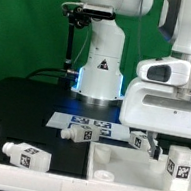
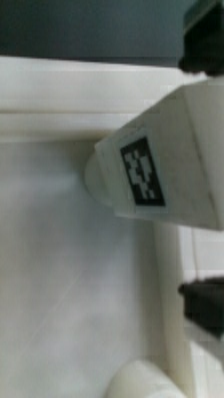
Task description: Assemble one leg
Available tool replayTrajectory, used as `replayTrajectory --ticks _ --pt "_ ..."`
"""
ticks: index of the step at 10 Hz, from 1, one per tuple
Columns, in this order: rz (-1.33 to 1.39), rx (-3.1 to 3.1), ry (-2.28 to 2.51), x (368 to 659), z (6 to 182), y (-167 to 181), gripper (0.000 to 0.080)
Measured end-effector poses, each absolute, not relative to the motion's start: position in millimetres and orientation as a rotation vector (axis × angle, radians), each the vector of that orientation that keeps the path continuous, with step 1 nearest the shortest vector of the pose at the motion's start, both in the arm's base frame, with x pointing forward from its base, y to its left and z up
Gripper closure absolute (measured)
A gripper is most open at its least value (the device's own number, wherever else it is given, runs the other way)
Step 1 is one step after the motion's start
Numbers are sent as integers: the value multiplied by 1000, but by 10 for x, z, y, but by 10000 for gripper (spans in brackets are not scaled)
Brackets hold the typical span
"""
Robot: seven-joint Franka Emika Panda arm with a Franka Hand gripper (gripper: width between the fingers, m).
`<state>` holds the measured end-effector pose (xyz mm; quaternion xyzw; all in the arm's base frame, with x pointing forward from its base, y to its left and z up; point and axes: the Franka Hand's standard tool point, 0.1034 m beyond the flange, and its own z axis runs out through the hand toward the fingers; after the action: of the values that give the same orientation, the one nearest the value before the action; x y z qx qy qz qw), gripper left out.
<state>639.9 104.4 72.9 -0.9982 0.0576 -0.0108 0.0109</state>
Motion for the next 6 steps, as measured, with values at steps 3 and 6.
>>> replayTrajectory --ticks 3,6 --pt "-30 -3077 495 6399 728 1048 514" --pt "-26 -2975 921 6403 734 1055 514"
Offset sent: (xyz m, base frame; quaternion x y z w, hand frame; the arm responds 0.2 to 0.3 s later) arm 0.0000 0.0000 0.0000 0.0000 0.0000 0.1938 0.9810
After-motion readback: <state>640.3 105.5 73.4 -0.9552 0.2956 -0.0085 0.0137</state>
